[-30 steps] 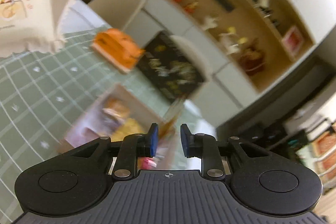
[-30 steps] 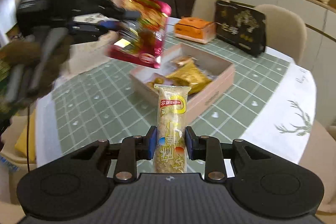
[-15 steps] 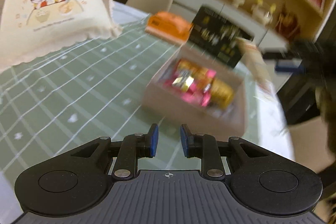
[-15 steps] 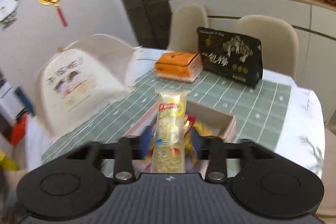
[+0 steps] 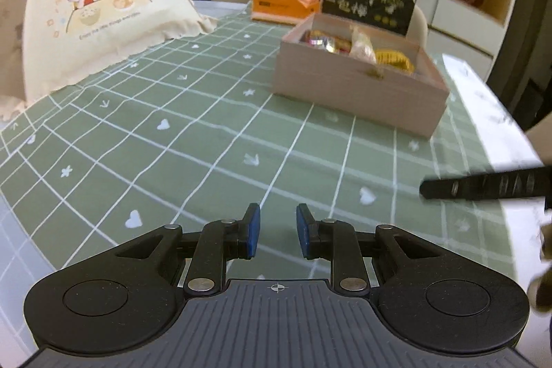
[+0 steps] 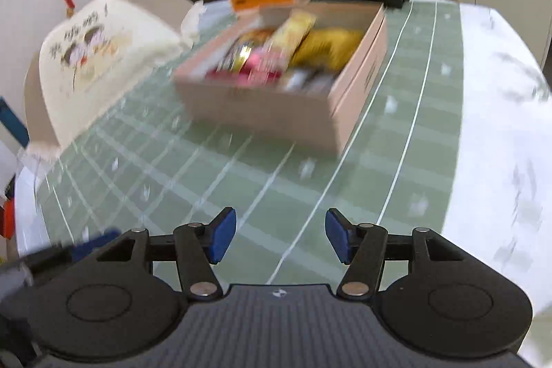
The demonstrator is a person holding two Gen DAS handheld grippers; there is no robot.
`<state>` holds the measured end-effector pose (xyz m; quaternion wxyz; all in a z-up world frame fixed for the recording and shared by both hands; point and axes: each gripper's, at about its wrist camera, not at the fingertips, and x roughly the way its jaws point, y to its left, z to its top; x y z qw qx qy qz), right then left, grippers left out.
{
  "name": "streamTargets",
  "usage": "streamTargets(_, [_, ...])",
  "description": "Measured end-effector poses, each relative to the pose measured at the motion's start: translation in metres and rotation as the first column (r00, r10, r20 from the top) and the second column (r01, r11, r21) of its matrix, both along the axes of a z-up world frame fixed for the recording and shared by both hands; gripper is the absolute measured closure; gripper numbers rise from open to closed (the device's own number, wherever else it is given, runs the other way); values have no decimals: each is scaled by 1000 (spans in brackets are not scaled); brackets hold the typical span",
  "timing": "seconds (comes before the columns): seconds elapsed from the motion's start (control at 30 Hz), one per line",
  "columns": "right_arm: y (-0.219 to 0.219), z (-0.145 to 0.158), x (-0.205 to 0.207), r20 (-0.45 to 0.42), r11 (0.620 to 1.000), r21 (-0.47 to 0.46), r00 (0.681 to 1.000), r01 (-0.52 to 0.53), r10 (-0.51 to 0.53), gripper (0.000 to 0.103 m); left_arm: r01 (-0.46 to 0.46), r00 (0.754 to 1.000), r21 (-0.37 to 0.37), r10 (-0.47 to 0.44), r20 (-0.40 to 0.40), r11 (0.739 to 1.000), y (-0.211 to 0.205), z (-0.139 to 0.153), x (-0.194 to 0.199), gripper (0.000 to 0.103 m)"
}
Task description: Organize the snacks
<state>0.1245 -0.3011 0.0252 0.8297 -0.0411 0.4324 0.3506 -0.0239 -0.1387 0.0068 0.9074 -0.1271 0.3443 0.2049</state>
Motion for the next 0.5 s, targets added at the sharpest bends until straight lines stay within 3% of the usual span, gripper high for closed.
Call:
streamTargets(0.07, [8, -10, -21, 39, 998, -56, 999, -4, 6, 43, 27, 1000, 22, -27, 6, 999, 1, -3, 1, 77])
streamTargets(0.13, [16, -12, -38, 133, 996, -91, 991, -1, 13, 40, 55, 998, 46, -56, 17, 997, 1, -6, 2, 76])
streamTargets(0.3, [28, -21, -47, 205, 992, -115, 978, 49, -25, 23, 105, 993, 119, -111, 38, 987, -7, -12, 8, 76])
streamTargets(0.37, [30, -24, -46, 232, 987, -133, 971, 89, -56, 8, 100, 993, 128, -108, 54, 987, -9, -13, 7, 76])
streamTargets(0.43, [25, -27, -41, 226, 985, -114, 969, 127, -99, 0, 91, 992, 137, -102, 69, 986, -11, -15, 6, 76])
streamTargets(0.5, [24, -30, -41, 249, 985, -102, 962, 142, -112, 0, 90, 993, 141, -100, 67, 986, -12, -15, 7, 76])
